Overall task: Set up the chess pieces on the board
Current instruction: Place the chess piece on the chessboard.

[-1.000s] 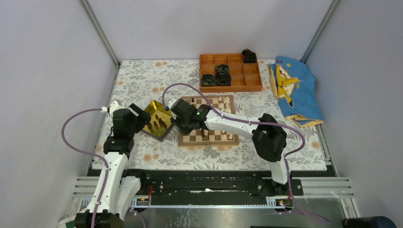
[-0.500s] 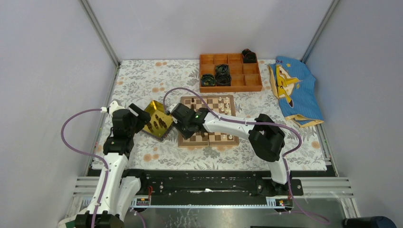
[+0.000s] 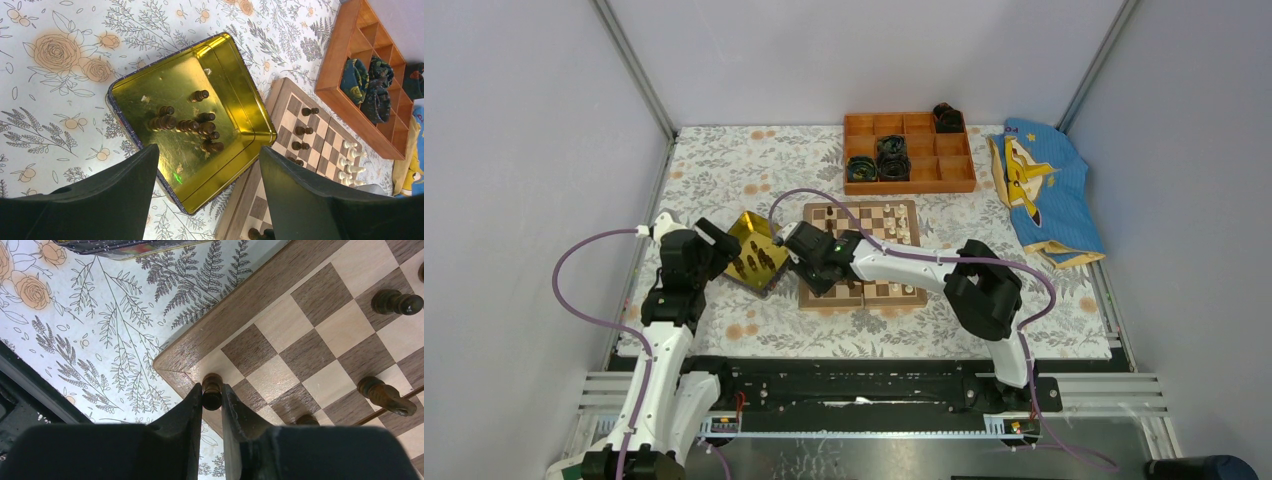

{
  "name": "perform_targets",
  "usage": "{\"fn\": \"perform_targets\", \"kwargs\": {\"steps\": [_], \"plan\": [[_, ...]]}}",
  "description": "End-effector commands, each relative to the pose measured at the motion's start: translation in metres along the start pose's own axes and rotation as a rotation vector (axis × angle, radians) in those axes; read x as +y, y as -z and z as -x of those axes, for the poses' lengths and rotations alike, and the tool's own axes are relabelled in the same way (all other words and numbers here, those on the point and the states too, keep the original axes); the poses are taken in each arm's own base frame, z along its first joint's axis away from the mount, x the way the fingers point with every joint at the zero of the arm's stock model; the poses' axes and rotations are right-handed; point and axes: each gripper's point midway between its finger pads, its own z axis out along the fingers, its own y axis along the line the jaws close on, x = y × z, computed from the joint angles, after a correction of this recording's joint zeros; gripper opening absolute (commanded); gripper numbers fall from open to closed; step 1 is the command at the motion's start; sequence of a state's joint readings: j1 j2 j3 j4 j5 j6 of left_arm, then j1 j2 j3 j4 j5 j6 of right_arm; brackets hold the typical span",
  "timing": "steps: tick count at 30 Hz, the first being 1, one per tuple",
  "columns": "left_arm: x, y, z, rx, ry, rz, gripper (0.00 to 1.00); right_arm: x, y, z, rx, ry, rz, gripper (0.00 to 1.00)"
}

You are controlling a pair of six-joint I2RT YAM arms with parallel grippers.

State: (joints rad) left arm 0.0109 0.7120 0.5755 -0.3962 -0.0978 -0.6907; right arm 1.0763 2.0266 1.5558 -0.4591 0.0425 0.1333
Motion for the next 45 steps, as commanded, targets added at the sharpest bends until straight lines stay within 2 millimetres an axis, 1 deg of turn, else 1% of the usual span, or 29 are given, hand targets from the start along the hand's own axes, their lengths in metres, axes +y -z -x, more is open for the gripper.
{"fn": "perform_targets", "kwargs": {"steps": [1, 4, 7, 11, 24, 31, 39, 45], "plan": [[-0.003, 0.0, 0.004, -0.032, 0.006, -0.017, 0.81, 0.007, 0.001, -0.001, -0.005, 0.006, 0.002, 0.26], [-0.003, 0.0, 0.005, -0.034, 0.007, -0.018, 0.81, 0.008, 0.002, 0.001, -0.009, 0.009, 0.003, 0.34], [-0.003, 0.0, 0.004, -0.033, 0.006, -0.015, 0.81, 0.01, 0.005, 0.004, -0.017, 0.013, 0.009, 0.36], [-0.002, 0.0, 0.005, -0.035, 0.006, -0.013, 0.81, 0.011, 0.008, 0.009, -0.027, 0.017, 0.013, 0.36], [-0.002, 0.0, 0.005, -0.038, 0.006, -0.01, 0.81, 0.017, 0.031, 0.028, -0.083, 0.033, 0.023, 0.37], [-0.001, 0.0, 0.006, -0.04, 0.007, -0.008, 0.81, 0.019, 0.039, 0.036, -0.102, 0.038, 0.023, 0.38], [-0.002, 0.0, 0.005, -0.037, 0.006, -0.009, 0.81, 0.015, 0.051, 0.044, -0.132, 0.041, 0.0, 0.38], [-0.002, 0.0, 0.006, -0.038, 0.007, -0.009, 0.81, 0.005, 0.068, 0.059, -0.188, 0.047, -0.053, 0.39]]}}
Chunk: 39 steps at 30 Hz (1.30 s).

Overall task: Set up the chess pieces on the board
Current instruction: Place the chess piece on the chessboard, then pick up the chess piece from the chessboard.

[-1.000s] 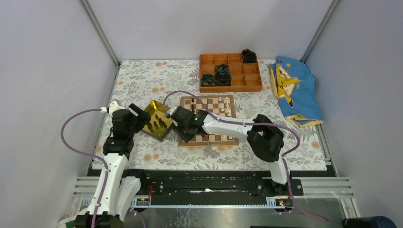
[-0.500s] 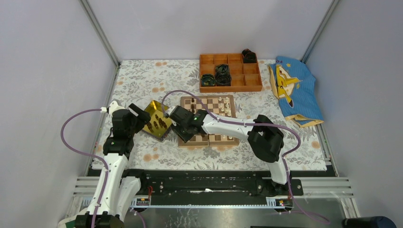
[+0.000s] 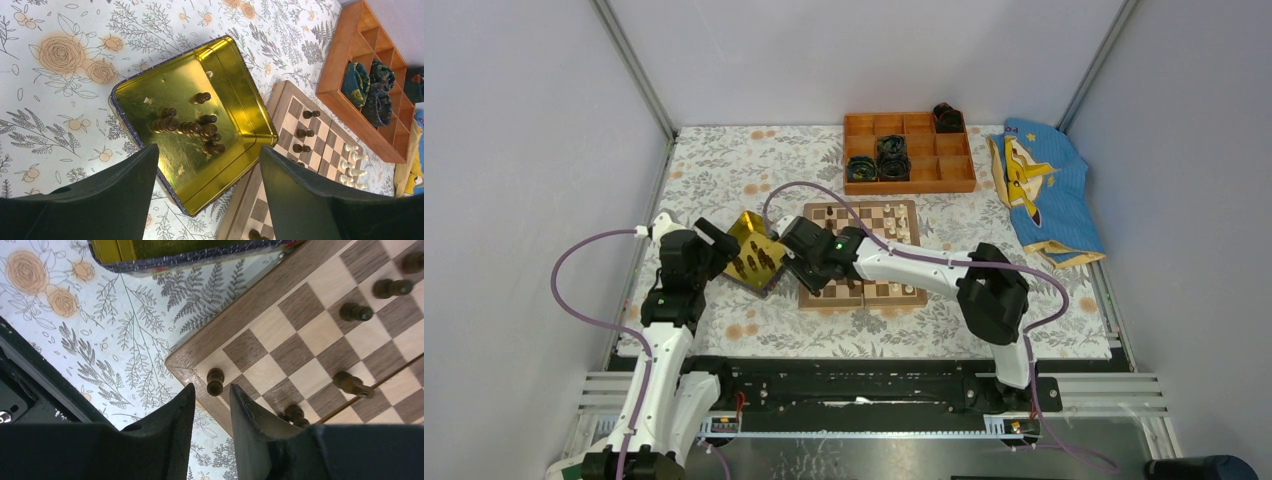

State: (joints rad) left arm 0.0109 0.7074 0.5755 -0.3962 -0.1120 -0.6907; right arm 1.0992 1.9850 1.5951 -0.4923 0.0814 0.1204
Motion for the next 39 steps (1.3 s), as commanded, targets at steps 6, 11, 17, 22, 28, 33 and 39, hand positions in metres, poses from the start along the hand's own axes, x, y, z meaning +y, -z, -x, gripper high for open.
{"fn": "perform_targets", "kwargs": {"steps": [6, 11, 17, 22, 28, 33, 39], "plan": [[-0.003, -0.001, 0.002, -0.021, 0.005, -0.016, 0.81, -0.032, 0.053, 0.054, -0.176, -0.004, -0.141, 0.4], [-0.004, -0.001, 0.002, -0.019, 0.006, -0.02, 0.82, -0.069, 0.057, 0.055, -0.198, -0.062, -0.218, 0.41], [-0.005, -0.002, 0.001, -0.015, 0.006, -0.026, 0.82, -0.108, 0.053, 0.045, -0.182, -0.126, -0.279, 0.42], [-0.006, -0.003, 0.0, -0.011, 0.006, -0.028, 0.82, -0.125, 0.043, 0.034, -0.147, -0.161, -0.288, 0.43], [-0.005, -0.003, 0.0, -0.008, 0.007, -0.027, 0.82, -0.13, 0.031, 0.024, -0.115, -0.177, -0.28, 0.43], [-0.006, -0.003, 0.0, -0.008, 0.007, -0.029, 0.82, -0.131, 0.023, 0.017, -0.092, -0.188, -0.267, 0.44], [-0.006, -0.003, 0.0, -0.009, 0.008, -0.03, 0.82, -0.132, 0.014, 0.009, -0.069, -0.2, -0.256, 0.44]]}}
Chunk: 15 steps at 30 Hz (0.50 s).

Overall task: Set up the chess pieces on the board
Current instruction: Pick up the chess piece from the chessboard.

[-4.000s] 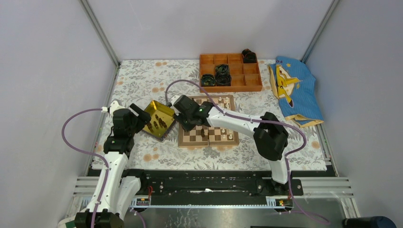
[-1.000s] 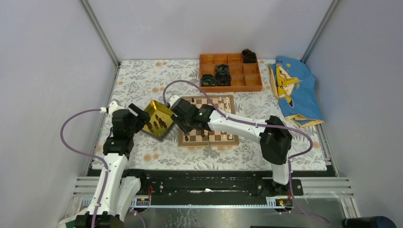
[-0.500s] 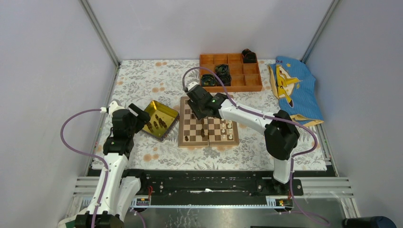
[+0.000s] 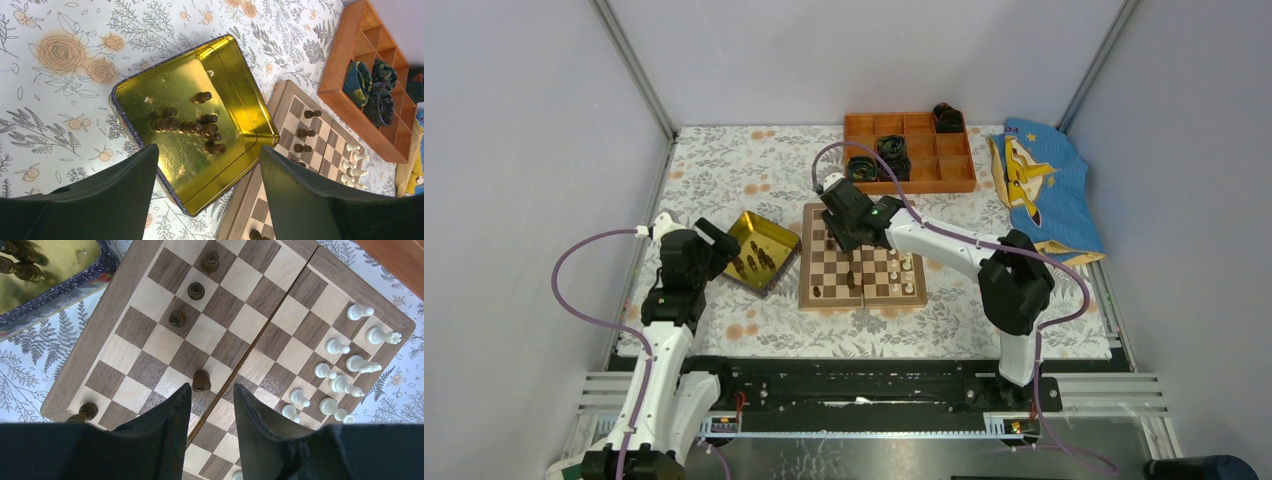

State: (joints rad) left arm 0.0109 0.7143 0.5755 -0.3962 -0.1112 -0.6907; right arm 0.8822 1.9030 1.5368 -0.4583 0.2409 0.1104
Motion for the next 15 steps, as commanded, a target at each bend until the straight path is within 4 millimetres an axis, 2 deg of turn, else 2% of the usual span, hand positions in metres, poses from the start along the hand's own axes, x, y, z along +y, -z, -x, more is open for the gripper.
{"fn": "perform_targets", "kwargs": {"steps": [1, 15], "plan": [[-0.007, -0.002, 0.001, -0.013, 0.009, -0.034, 0.82, 0.0, -0.011, -0.005, 0.015, -0.026, 0.02, 0.44], [-0.006, -0.003, 0.001, -0.012, 0.009, -0.032, 0.82, 0.004, -0.026, -0.019, 0.056, -0.033, 0.047, 0.44]]}}
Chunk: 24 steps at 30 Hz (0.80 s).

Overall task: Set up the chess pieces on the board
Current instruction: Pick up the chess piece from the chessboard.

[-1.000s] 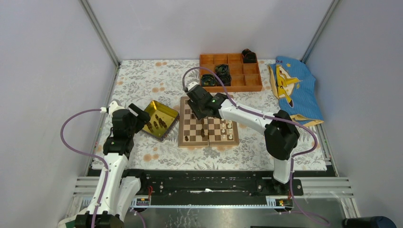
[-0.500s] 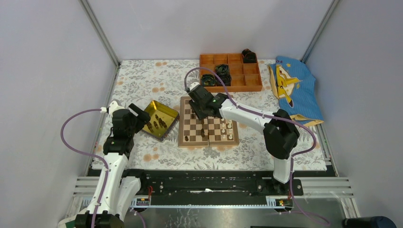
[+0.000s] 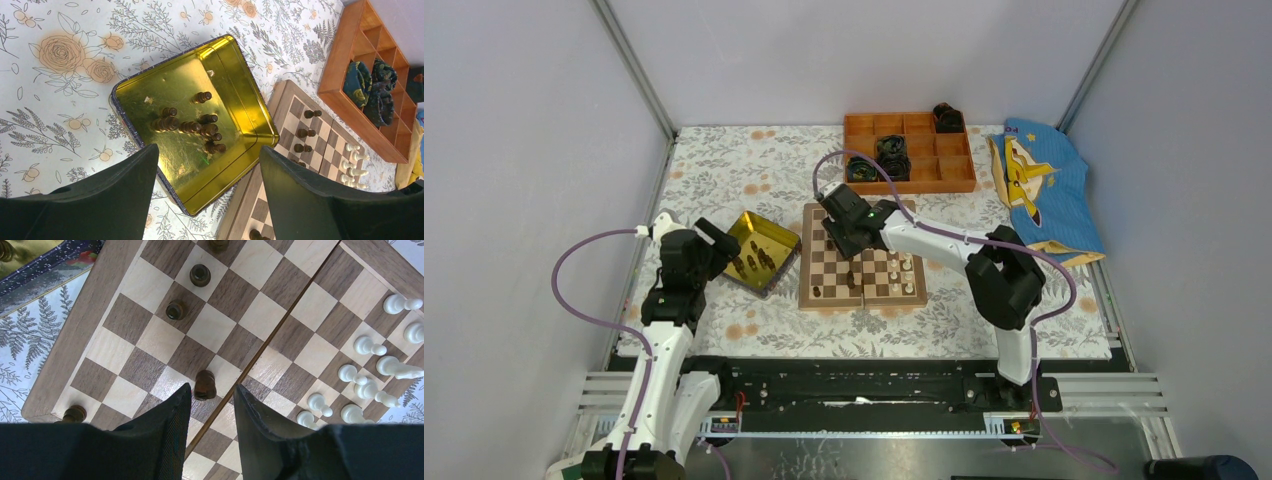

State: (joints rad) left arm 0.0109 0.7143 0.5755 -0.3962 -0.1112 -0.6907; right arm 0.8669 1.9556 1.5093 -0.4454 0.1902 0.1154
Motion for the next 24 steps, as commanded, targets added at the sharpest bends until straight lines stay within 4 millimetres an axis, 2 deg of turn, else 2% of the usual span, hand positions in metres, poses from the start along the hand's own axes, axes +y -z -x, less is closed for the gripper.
{"fn": "perform_targets", "kwargs": {"steps": [1, 15, 24], "plan": [[-0.0066, -0.0027, 0.0005, -0.011, 0.01, -0.033, 0.82, 0.0002, -0.0045, 0.0053, -0.017, -0.029, 0.02, 0.44], [-0.0064, -0.0036, -0.0005, -0.007, 0.011, -0.033, 0.82, 0.0018, -0.0102, -0.0026, 0.004, -0.034, 0.032, 0.42], [-0.0062, -0.0035, -0.0005, -0.007, 0.01, -0.032, 0.82, 0.0027, -0.0122, -0.0042, 0.009, -0.037, 0.04, 0.33]]}}
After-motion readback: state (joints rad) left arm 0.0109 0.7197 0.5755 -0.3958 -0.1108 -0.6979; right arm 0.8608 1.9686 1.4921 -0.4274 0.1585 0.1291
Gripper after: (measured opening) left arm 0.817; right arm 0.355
